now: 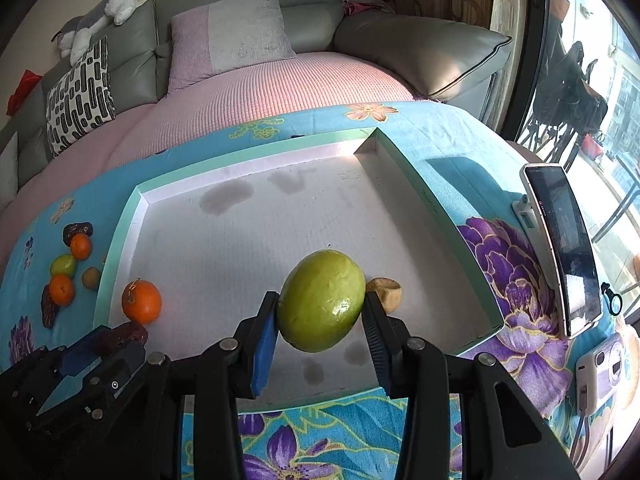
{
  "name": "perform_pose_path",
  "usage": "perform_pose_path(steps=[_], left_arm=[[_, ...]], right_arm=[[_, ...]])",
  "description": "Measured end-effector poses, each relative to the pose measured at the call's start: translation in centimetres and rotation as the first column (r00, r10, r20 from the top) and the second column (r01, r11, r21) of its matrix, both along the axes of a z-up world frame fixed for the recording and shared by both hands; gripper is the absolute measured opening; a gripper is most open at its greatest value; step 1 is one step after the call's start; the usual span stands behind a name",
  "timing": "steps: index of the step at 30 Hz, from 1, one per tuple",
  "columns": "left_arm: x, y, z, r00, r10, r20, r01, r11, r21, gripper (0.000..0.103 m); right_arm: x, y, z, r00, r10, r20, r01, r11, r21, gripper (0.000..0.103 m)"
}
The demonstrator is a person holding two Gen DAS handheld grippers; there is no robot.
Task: Organize fruits
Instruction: 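Carry the green fruit in the right gripper over the tray while the left carries the date there, then lower the green fruit onto the tray with the right gripper while the left lowers the date beside the tangerine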
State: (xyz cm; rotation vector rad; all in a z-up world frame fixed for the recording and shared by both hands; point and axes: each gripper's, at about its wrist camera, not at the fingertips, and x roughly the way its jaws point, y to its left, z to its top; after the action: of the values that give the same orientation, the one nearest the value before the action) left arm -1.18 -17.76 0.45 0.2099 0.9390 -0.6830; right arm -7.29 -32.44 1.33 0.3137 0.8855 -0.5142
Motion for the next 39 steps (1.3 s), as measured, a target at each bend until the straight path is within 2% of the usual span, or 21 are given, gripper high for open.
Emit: perform_pose_path(steps=[12, 39], left_arm=[[0.2, -0.4, -0.9, 1.000, -0.007, -0.013, 0.007, 1.000, 0.022, 0.037], [0.4, -0.3, -0.8, 0.999, -0.026, -0.035, 0.026, 1.000, 0.010, 0.039]], right_arm=[[1.0, -0.2, -2.2, 0.997, 0.009, -0.080, -0.007, 1.000, 0.023, 0.044], [0.9, -0.1, -1.8, 0.997, 0.005, -0.077, -0.005, 1.000, 0.006, 0.044]])
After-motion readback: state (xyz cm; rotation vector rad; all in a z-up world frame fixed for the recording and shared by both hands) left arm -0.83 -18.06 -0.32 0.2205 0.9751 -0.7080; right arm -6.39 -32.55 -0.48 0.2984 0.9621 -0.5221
